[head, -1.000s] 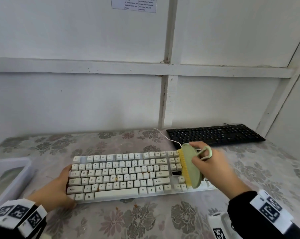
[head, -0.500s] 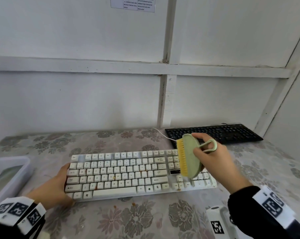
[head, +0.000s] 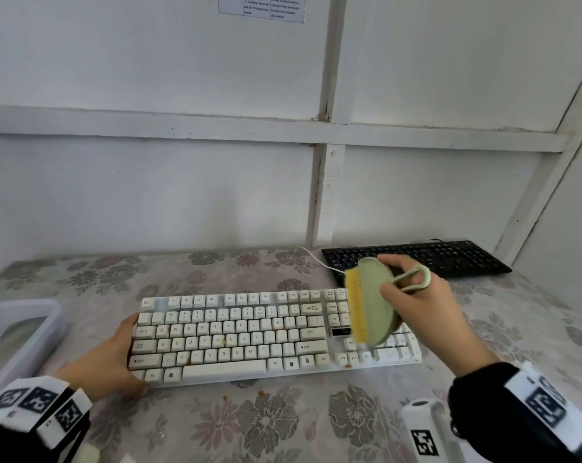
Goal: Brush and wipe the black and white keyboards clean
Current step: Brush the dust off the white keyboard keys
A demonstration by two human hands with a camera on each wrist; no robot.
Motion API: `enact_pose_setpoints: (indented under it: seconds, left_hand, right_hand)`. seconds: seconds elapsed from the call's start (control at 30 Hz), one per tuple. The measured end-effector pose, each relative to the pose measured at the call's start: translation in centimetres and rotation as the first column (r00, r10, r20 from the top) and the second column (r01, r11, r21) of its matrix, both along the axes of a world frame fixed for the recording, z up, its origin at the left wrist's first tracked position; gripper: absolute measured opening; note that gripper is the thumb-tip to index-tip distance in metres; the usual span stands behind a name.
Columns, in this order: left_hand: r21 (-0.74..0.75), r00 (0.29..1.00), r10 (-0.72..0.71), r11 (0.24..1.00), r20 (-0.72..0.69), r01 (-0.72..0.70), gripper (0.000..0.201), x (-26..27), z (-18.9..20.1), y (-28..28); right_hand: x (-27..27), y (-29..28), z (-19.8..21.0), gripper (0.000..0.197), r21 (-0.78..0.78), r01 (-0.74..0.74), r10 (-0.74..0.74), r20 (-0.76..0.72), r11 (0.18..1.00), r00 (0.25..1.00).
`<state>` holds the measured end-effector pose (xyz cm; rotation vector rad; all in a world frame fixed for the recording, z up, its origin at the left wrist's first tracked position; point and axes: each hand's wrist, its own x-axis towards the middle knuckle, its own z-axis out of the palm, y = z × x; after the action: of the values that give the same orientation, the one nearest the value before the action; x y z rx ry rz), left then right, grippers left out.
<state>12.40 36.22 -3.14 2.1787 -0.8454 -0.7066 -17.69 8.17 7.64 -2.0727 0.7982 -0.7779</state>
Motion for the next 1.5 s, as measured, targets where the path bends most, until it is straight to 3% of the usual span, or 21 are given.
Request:
enact_pose_setpoints:
  seconds: [0.13,0.37,0.43,0.6,0.73,0.9,1.13,1.4,1.5]
  left_hand:
    - [-0.009,1.0,0.003,1.0,-0.013,-0.003,0.117,0.0,0.0,-0.1]
    - [0.015,1.0,-0.001,1.0,-0.003,0.001,0.118,0.3,-0.1,0.1]
    - [0.011,1.0,-0.007,1.0,-0.004,0.007,0.123,0.4,-0.2,0.2]
    - [-0.001,1.0,-0.014,1.0,0.014,0.014,0.122,0.7,-0.6,0.4]
    - [-0.009,1.0,-0.021,1.0,0.005,0.021,0.121,0.6,-0.3,0.4]
    - [0.014,1.0,-0.019,1.0,0.001,0.019,0.123,0.8,-0.5,0.5]
    - [-0.005,1.0,0.0,1.0,-0.019,0.0,0.121,0.1,0.1,0.2]
    - [0.009,0.999,-0.012,1.0,-0.037,0.012,0.12,0.2,0.1,0.1]
    - [0.01,0.999,-0.01,1.0,-0.036,0.011,0.122,0.2,0.2,0.1]
  right_hand:
    - [1.7,0.5,-1.5,0.04,-0.071,-0.062,0.056,-0.081,0.995,0.995]
    - [1.0,1.2,-2.5,0.036,0.016,-0.122,0.121,-0.31,0.992,0.943]
    - [0.9,1.1,-1.5,0.034,0.018,-0.101,0.101,-0.296,0.995,0.95]
    - [1.4,0.7,-1.1,0.039,-0.042,-0.028,0.026,-0.041,0.999,0.999]
    - [1.3,1.5,-3.4,0.038,-0.079,-0.093,0.08,-0.155,0.993,0.985]
    - [-0.2,1.8,-4.0,0.035,0.013,-0.134,0.133,-0.249,0.991,0.959]
    - [1.4,0.9,-0.9,0.035,-0.063,-0.019,0.019,0.001,0.998,1.0]
    - [0.4,2.2,-3.3,0.033,0.016,-0.109,0.109,-0.293,0.994,0.95]
    - [0.2,1.9,-1.9,0.031,0.011,-0.083,0.083,-0.258,0.996,0.962]
